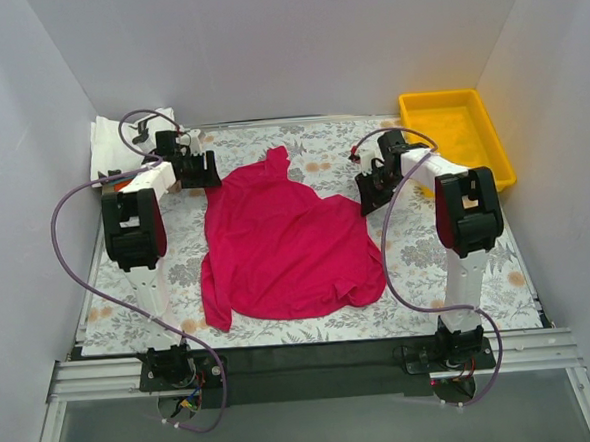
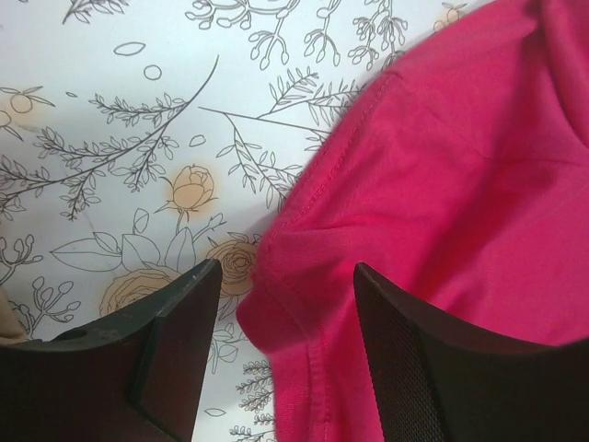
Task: Fold and stack the t-shirts
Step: Flatten the tshirt out
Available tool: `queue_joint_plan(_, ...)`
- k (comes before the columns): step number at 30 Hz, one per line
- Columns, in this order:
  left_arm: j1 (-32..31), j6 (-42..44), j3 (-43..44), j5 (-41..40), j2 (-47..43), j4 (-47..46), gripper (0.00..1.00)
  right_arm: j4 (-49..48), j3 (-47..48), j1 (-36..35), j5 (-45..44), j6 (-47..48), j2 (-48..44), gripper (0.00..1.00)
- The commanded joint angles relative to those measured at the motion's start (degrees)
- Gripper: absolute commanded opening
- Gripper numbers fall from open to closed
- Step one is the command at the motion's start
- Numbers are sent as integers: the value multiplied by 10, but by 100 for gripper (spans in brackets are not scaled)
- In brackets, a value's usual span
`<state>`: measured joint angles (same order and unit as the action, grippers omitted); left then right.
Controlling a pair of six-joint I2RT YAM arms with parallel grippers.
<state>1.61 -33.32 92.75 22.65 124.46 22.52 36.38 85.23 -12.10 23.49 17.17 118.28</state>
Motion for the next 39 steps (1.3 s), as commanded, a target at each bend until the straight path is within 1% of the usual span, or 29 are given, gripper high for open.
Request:
queue_joint_plan(1,-2,-11,9,-7,-9,9,55,18,13,6,47,-8,-20,4)
queue_joint_plan(2,-2,-12,9,-7,-5,8,54,19,13,6,54,-8,-30,1)
queue_joint_plan(4,-1,-14,9,-6,-4,8,53,19,13,6,74,-6,-52,1)
queue_joint_plan(7,-1,-17,9,-9,-3,8,51,19,-2,-6,107,-4,-105,1)
queue_joint_plan(8,-2,-17,9,-9,-2,8,51,19,-11,-13,115,1,-136,1)
queue_joint_plan(11,-1,-17,15,-13,2,9,51,19,-49,-67,110,8,-180,1)
queue_joint_plan(13,-2,-17,18,-16,5,11,51,19,-84,-92,106,11,-192,1)
queue_joint_plan(14,-1,-18,20,-15,7,12,51,18,-97,-118,99,11,-199,1)
queue_joint_plan(16,-2,-19,27,-13,10,17,51,14,-127,-147,89,18,-204,1)
queue_joint_plan(17,-2,-20,31,-11,11,18,51,2,-157,-177,76,17,-205,1)
queue_joint_plan(19,-3,-21,33,-11,17,22,50,-16,-182,-205,66,13,-209,1)
queue_joint_plan(20,-2,-22,34,-10,17,23,51,-20,-199,-236,51,14,-208,1)
queue_joint_plan(23,-2,-24,35,-10,25,24,50,-24,-195,-293,21,23,-200,1)
queue_joint_plan(24,-3,-24,36,-10,27,25,50,-17,-182,-300,23,25,-198,12)
queue_joint_plan(26,-3,-26,38,-14,33,27,51,-14,-163,-299,31,28,-200,39)
queue_joint_plan(27,-2,-27,41,-14,35,30,51,-13,-156,-296,29,29,-205,42)
queue_joint_plan(28,-3,-28,45,-14,35,30,50,-12,-148,-289,27,30,-219,41)
queue_joint_plan(29,-2,-29,46,-12,35,31,51,-12,-141,-267,32,29,-227,40)
queue_joint_plan(30,-2,-29,46,-11,35,31,51,-12,-131,-254,36,27,-236,38)
queue_joint_plan(31,-2,-30,48,-10,35,31,51,-15,-124,-239,36,22,-248,29)
queue_joint_plan(33,-3,-30,52,-9,36,31,51,-17,-114,-200,10,-9,-248,16)
queue_joint_plan(34,-2,-30,54,-9,36,31,51,-17,-104,-188,-2,-22,-238,7)
queue_joint_plan(35,-2,-30,59,-9,38,31,51,-17,-104,-167,-13,-34,-234,3)
queue_joint_plan(36,-2,-32,61,-10,40,32,51,-20,-109,-157,-20,-55,-230,3)
queue_joint_plan(37,-3,-33,64,-11,41,32,51,-29,-126,-149,-24,-64,-230,5)
queue_joint_plan(39,-2,-38,68,-7,44,34,51,-58,-154,-139,-33,-78,-237,6)
